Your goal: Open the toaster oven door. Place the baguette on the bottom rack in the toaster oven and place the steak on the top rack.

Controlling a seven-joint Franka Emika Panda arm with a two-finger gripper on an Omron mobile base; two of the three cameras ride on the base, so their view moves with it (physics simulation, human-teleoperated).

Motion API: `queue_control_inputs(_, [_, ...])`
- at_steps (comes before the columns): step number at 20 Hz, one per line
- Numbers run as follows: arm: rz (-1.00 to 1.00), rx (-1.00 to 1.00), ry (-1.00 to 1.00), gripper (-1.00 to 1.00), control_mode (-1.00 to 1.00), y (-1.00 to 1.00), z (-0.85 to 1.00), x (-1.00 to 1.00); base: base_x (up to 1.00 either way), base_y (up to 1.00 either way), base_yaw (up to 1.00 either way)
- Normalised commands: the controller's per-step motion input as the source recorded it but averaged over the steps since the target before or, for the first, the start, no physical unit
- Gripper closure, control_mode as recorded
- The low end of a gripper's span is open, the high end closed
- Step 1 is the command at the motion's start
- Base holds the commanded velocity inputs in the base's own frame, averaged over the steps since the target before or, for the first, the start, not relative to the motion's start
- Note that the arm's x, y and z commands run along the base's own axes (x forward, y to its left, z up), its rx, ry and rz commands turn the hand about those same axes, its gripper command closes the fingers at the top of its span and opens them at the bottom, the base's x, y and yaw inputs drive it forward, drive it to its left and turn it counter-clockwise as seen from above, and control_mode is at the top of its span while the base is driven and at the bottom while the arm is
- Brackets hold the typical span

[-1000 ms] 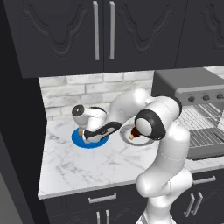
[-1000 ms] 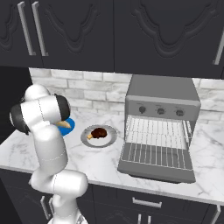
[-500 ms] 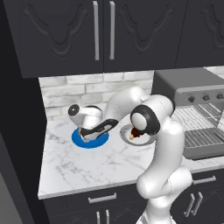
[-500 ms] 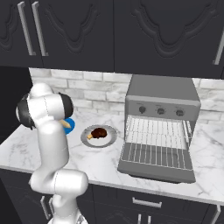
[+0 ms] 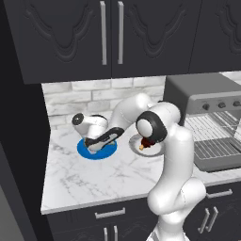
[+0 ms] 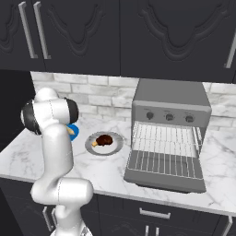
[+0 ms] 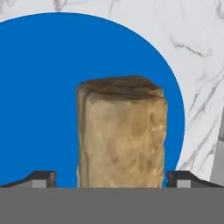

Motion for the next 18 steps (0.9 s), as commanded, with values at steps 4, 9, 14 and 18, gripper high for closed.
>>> queue_control_inputs(4, [0.07,0.0,0.15,-1.0,-1.0,-0.02,-0.21,0.13,0.0,0.0,0.0])
queue_control_inputs(9, [0.08,0.0,0.11,-1.0,-1.0,-0.02,-0.18,0.14,0.0,0.0,0.0])
queue_control_inputs(14, [0.08,0.0,0.04,1.0,-1.0,-0.04,-0.25,-0.17,0.0,0.0,0.0])
queue_control_inputs(18, [0.04,0.0,0.0,1.0,-1.0,-0.18,-0.11,-0.43,0.0,0.0,0.0])
